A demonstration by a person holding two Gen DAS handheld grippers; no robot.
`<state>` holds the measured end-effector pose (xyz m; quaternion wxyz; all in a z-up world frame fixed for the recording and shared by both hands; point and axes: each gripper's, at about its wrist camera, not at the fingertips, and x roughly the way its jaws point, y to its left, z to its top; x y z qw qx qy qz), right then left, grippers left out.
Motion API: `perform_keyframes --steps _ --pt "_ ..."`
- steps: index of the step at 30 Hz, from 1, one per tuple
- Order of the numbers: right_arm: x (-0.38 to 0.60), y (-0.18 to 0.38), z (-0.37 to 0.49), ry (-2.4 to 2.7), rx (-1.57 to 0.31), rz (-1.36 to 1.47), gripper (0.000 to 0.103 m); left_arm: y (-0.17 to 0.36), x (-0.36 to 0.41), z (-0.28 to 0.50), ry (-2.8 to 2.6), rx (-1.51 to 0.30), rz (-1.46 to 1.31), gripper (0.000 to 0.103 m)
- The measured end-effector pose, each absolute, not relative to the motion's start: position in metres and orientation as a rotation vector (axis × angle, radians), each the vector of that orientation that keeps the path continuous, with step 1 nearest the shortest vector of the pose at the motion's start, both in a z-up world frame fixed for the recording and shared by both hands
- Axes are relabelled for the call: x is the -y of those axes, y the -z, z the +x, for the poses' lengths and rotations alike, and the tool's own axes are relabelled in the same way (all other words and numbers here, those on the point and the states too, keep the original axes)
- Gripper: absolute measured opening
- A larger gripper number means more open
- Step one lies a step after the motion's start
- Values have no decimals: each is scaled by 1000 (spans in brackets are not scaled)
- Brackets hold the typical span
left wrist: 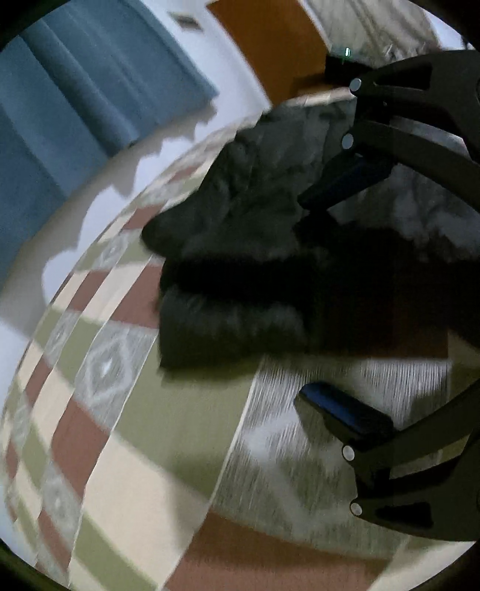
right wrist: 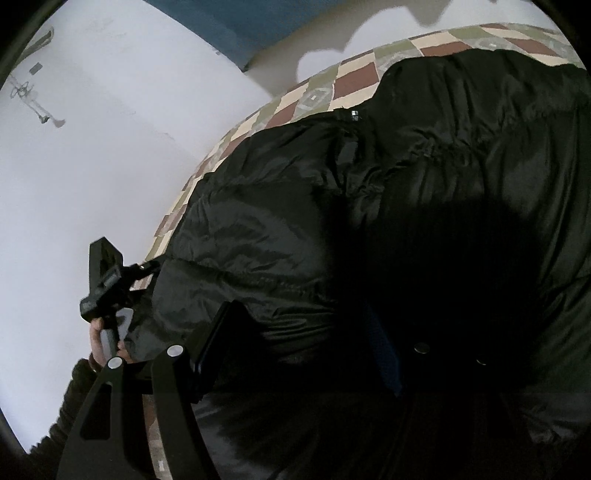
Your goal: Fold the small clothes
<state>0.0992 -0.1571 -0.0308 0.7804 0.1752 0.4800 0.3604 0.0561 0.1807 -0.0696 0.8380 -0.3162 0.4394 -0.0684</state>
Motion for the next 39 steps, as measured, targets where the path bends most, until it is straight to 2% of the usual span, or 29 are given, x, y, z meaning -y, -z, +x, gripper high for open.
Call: perform_keyframes --steps 3,4,5,7,10,13,19,25,30,37,39 --pt "157 30 97 -777 -1030 371 69 70 -168 65 160 -947 -649 92" --pt "158 30 97 -777 -1028 369 69 70 -163 67 167 -949 -639 82" --pt "156 30 98 -778 -1025 366 69 70 -157 71 186 -962 -639 76" --pt "158 31 97 -778 -1021 356 69 65 -147 75 205 -986 -642 54" --pt "157 30 96 -774 -1014 338 69 42 -136 77 217 -965 -614 31" --pt "156 30 96 -776 -1014 337 70 14 -125 76 232 -928 -598 24" --pt "157 30 94 -779 -1013 329 72 -49 -72 81 258 -893 -478 19" --pt "162 25 96 -793 -1018 352 72 -91 -1 96 240 -910 -289 17" --pt "195 12 106 -818 -1095 500 72 -108 48 105 235 -912 -179 17" --pt "248 -7 123 -933 -1075 833 72 -119 73 103 240 -903 -144 17" --pt "246 -12 130 -961 -1048 855 72 -120 75 99 236 -902 -146 17"
